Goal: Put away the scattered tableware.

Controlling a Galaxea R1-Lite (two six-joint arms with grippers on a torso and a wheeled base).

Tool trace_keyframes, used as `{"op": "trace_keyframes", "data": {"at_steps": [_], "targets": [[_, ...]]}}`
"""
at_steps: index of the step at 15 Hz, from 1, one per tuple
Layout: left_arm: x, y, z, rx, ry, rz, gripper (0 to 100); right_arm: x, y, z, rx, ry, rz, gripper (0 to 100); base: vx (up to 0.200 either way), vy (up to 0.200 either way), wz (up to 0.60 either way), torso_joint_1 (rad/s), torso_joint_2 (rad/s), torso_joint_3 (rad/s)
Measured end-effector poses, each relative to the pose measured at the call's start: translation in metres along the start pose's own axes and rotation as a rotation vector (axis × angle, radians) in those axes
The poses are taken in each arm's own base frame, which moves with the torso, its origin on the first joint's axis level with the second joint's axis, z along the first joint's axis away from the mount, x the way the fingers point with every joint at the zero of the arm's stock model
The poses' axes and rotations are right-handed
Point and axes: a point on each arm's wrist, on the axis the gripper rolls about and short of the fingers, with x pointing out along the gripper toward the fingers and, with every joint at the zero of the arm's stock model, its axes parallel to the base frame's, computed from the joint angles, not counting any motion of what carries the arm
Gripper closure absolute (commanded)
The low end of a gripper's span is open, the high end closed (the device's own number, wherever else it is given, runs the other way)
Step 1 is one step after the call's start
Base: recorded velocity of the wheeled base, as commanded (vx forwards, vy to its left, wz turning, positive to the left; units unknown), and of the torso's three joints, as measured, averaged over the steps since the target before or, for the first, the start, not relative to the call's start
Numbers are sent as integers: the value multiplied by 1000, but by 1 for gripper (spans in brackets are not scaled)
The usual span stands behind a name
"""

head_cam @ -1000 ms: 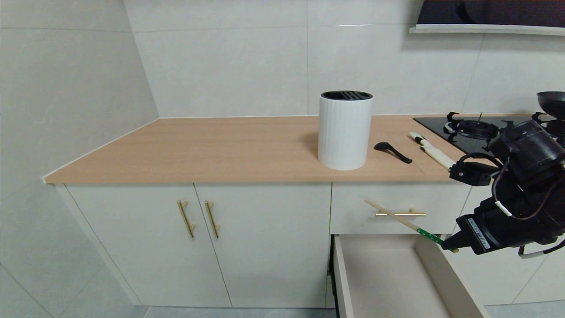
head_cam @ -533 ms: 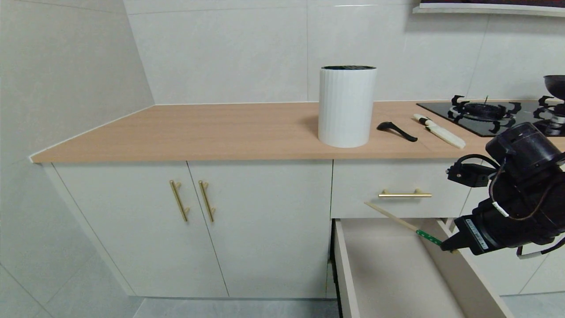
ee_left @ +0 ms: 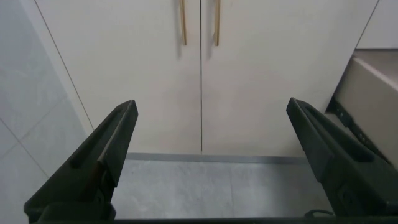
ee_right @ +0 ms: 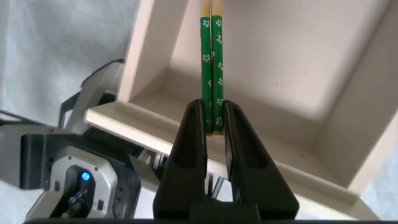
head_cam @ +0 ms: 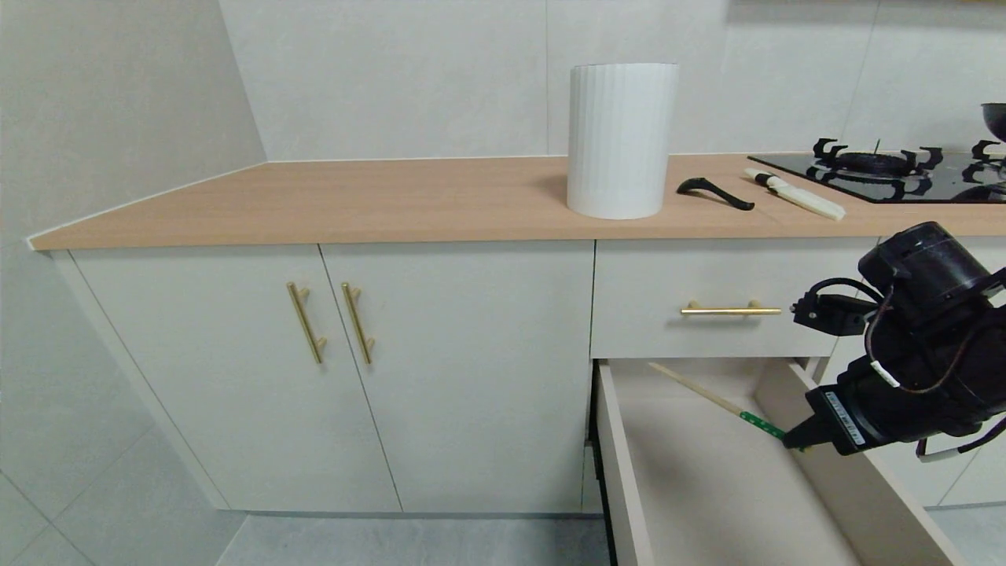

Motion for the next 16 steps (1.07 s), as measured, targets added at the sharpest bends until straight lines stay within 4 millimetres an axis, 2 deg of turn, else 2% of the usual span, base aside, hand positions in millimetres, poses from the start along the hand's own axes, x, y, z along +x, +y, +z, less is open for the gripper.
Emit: {"op": "trace_keyframes", "data": {"at_steps": [5, 9, 11, 16], "targets": [[0, 0, 0, 0, 0, 0, 0, 1, 0, 0, 0, 2, 1, 100, 0, 0, 0, -3, 11, 6], [0, 0, 0, 0, 0, 0, 0, 10, -1, 3, 5, 31, -2, 100, 0, 0, 0, 0, 0, 0], [0, 0, 0, 0, 0, 0, 0, 28, -4, 7, 16, 81, -21, 100, 0, 0, 0, 0, 0, 0], [0, 0, 0, 0, 0, 0, 0, 105, -13, 23, 88, 179, -78, 100, 0, 0, 0, 0, 0, 0]]}}
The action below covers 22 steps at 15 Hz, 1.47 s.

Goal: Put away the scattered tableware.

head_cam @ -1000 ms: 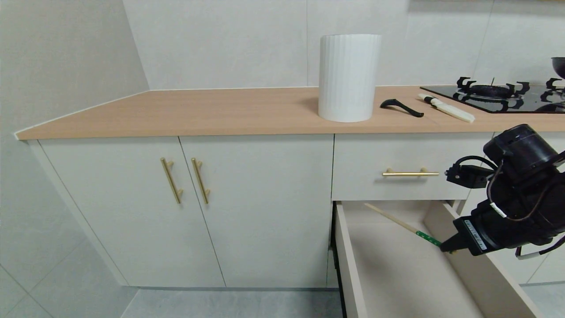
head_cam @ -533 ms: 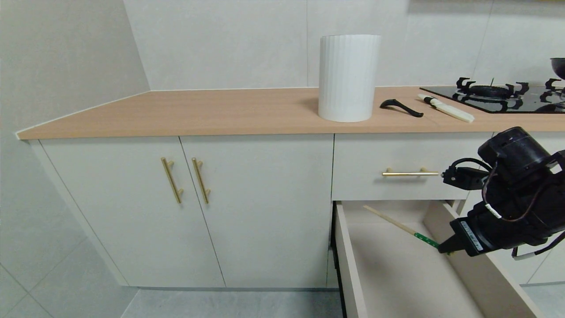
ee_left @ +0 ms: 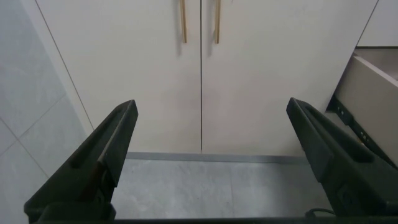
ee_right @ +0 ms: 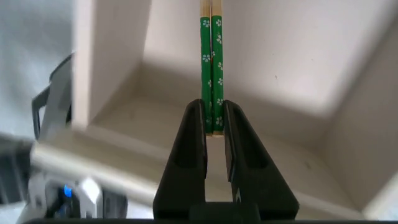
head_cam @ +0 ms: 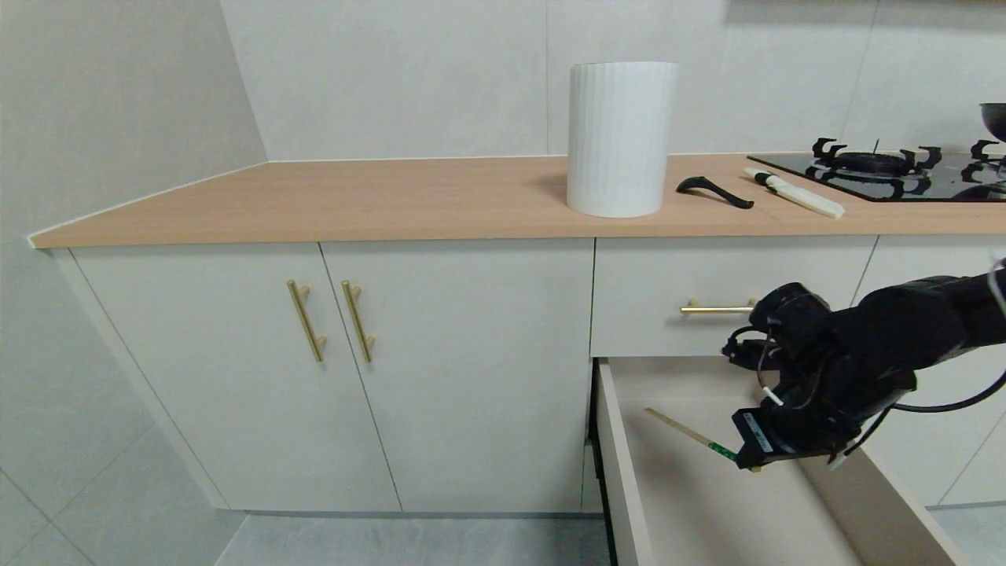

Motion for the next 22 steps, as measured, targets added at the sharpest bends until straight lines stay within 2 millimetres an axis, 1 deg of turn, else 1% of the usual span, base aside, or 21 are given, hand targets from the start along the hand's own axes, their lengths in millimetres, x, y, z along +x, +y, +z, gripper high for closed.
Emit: {"op": "trace_keyframes", "data": {"at_steps": [2, 4, 5, 9, 12, 15, 17, 22], "targets": [[0, 0, 0, 0, 0, 0, 0, 30, 0, 8, 37, 14, -26, 100, 0, 0, 0, 0, 0, 0], [0, 0, 0, 0, 0, 0, 0, 56, -1, 10, 47, 47, -40, 100, 0, 0, 0, 0, 0, 0], [0, 0, 0, 0, 0, 0, 0, 66, -1, 9, 50, 67, -44, 100, 0, 0, 0, 0, 0, 0], [0, 0, 0, 0, 0, 0, 0, 96, 3, 9, 73, 84, -53, 100, 0, 0, 0, 0, 0, 0], [0, 0, 0, 0, 0, 0, 0, 109, 5, 6, 71, 115, -58, 100, 0, 0, 0, 0, 0, 0], [0, 0, 0, 0, 0, 0, 0, 118, 12, 5, 79, 114, -63, 100, 0, 0, 0, 0, 0, 0], [0, 0, 0, 0, 0, 0, 0, 125, 16, 2, 68, 111, -108, 100, 0, 0, 0, 0, 0, 0], [0, 0, 0, 0, 0, 0, 0, 133, 17, 0, 69, 128, -122, 100, 0, 0, 0, 0, 0, 0]]}}
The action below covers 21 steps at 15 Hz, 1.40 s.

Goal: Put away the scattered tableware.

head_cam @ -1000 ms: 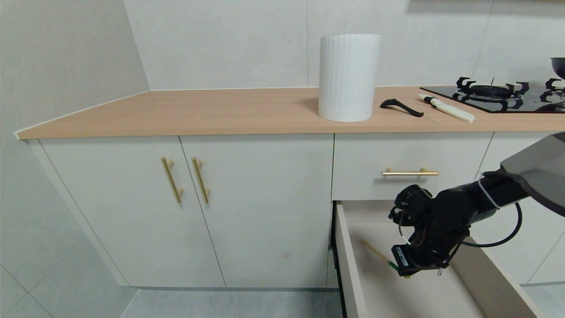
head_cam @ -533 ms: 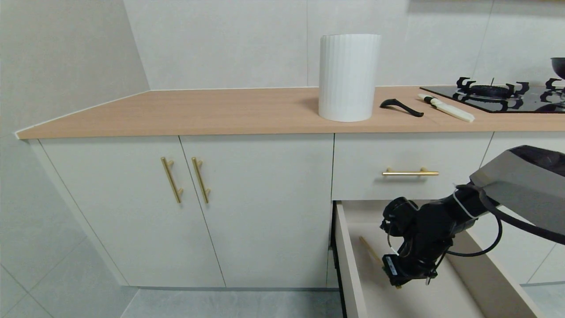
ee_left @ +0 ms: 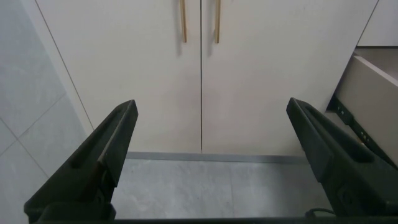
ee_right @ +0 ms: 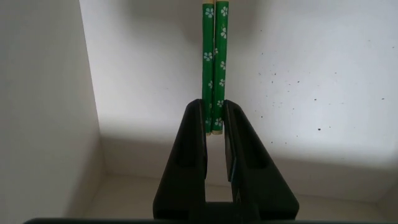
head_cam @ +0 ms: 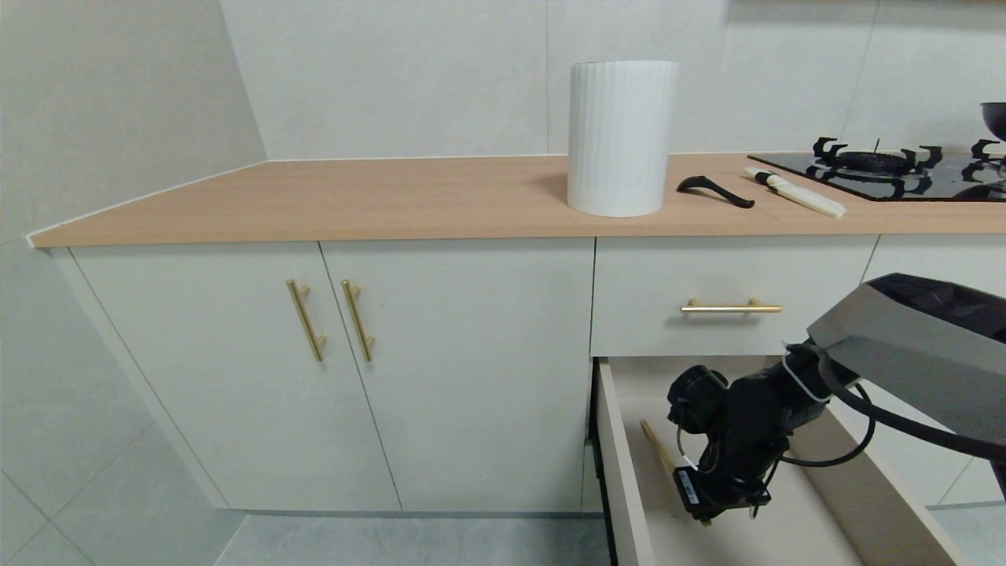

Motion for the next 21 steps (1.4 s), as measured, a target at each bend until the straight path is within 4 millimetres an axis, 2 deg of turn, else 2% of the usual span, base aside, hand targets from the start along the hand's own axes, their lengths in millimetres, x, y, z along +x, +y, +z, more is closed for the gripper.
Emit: {"op": "trace_keyframes", "data": {"at_steps": [4, 5, 17, 19, 21], "targets": [[0, 0, 0, 0, 0, 0, 0, 1, 0, -1, -1, 3, -3, 100, 0, 0, 0, 0, 0, 0], [0, 0, 0, 0, 0, 0, 0, 1, 0, -1, -2, 4, -3, 0, 0, 0, 0, 0, 0, 0], [0, 0, 0, 0, 0, 0, 0, -2, 0, -1, 5, -2, -1, 0, 0, 0, 0, 0, 0, 0], [0, 0, 0, 0, 0, 0, 0, -16, 0, 1, 35, -33, 8, 0, 0, 0, 0, 0, 0, 0], [0, 0, 0, 0, 0, 0, 0, -45, -2, 2, 53, -96, 28, 0, 0, 0, 0, 0, 0, 0]]}}
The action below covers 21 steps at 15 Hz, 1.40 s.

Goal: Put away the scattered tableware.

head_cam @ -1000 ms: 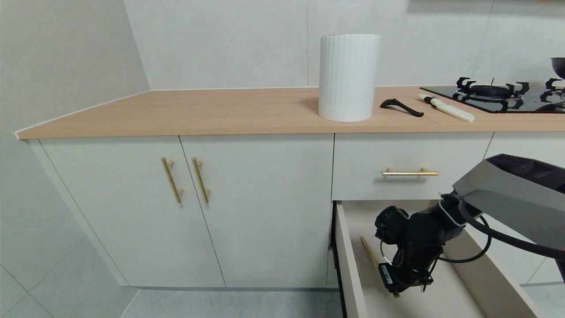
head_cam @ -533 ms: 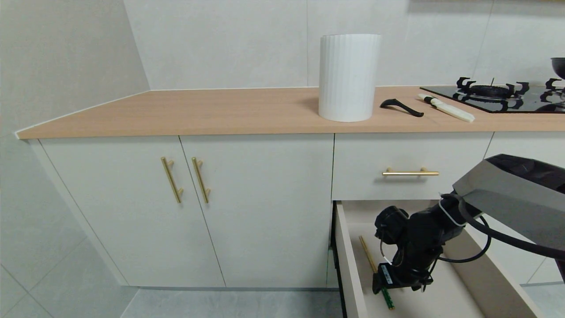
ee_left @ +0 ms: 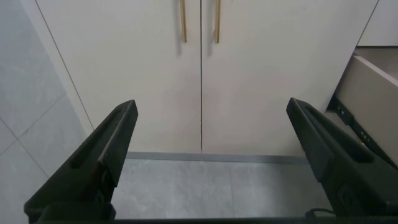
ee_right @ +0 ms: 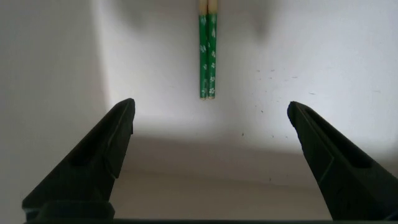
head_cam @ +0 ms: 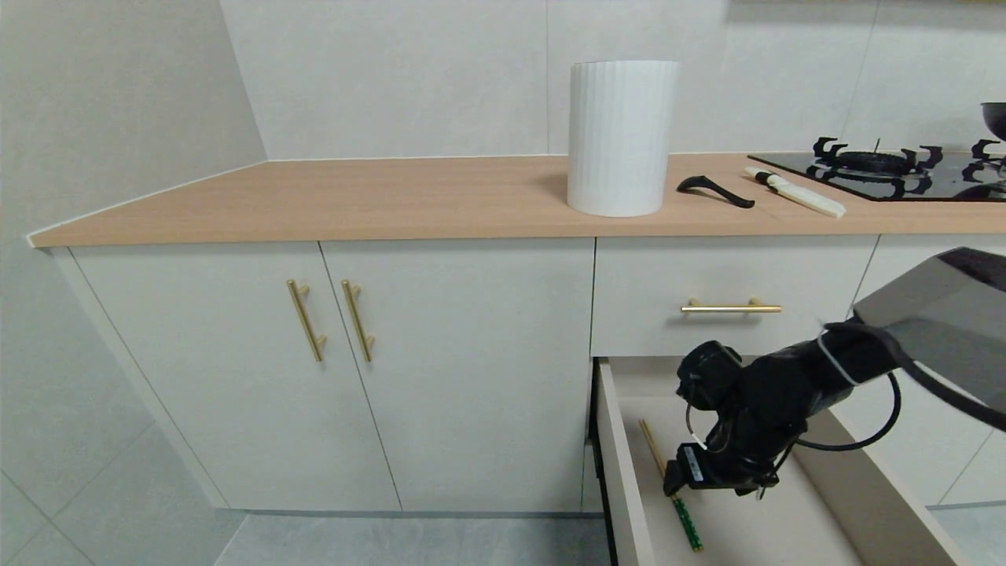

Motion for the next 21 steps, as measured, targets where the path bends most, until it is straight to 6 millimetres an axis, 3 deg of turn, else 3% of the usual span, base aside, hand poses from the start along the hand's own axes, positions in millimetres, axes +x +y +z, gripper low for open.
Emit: {"op": "trace_keyframes", "data": {"at_steps": [6, 10, 14, 21], "targets": [[0, 0, 0, 0, 0, 0, 0, -104, -22, -2, 21, -255, 55, 0, 0, 0, 0, 0, 0, 0], [0, 0, 0, 0, 0, 0, 0, -157, -38, -11, 29, -414, 64, 0, 0, 0, 0, 0, 0, 0], [0, 0, 0, 0, 0, 0, 0, -178, -46, -16, 44, -486, 62, 0, 0, 0, 0, 0, 0, 0], [0, 0, 0, 0, -1, 0, 0, -186, -47, -19, 48, -512, 66, 0, 0, 0, 0, 36, -123, -115]]}}
